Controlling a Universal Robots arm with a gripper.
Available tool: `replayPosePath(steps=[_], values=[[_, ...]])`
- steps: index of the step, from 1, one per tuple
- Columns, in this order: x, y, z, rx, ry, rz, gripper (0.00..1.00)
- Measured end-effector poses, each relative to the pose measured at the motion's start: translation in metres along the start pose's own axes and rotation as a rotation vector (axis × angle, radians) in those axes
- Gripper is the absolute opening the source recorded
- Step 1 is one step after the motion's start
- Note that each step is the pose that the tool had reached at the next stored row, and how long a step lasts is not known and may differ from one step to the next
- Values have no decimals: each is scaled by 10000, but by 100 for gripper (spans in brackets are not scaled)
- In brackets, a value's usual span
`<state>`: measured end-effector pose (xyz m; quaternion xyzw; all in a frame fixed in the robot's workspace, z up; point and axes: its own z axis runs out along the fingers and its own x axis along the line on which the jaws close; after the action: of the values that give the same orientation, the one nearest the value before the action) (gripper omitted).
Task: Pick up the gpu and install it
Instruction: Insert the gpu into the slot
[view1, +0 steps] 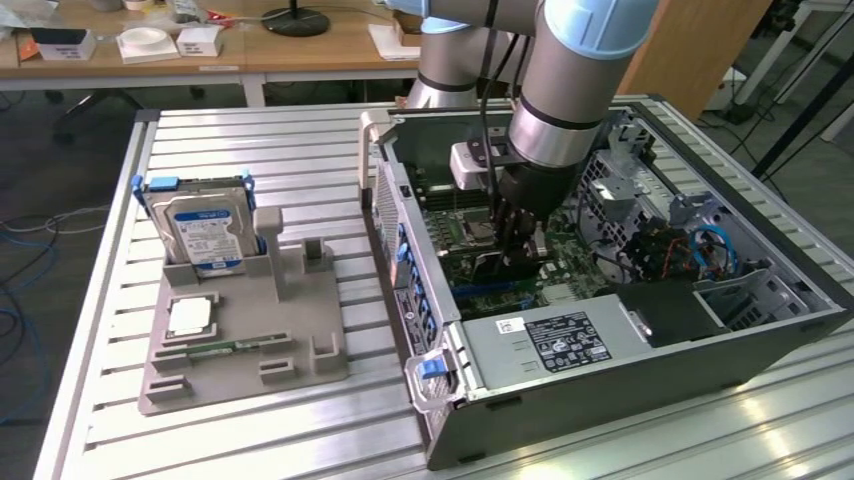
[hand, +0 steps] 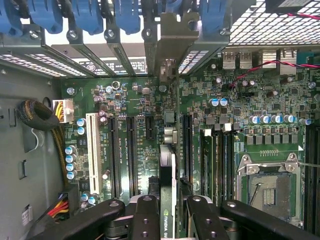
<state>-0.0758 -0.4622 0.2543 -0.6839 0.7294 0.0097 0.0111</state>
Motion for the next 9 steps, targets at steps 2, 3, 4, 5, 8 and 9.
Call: replayPosePath(steps=[2, 3, 4, 5, 8, 9], values=[[0, 0, 0, 0, 0, 0, 26], [0, 0, 0, 0, 0, 0, 26], [0, 1, 0, 0, 0, 0, 26], [0, 1, 0, 0, 0, -1, 26], [0, 1, 0, -1, 0, -2, 26], [0, 2, -2, -6, -1, -1, 26]])
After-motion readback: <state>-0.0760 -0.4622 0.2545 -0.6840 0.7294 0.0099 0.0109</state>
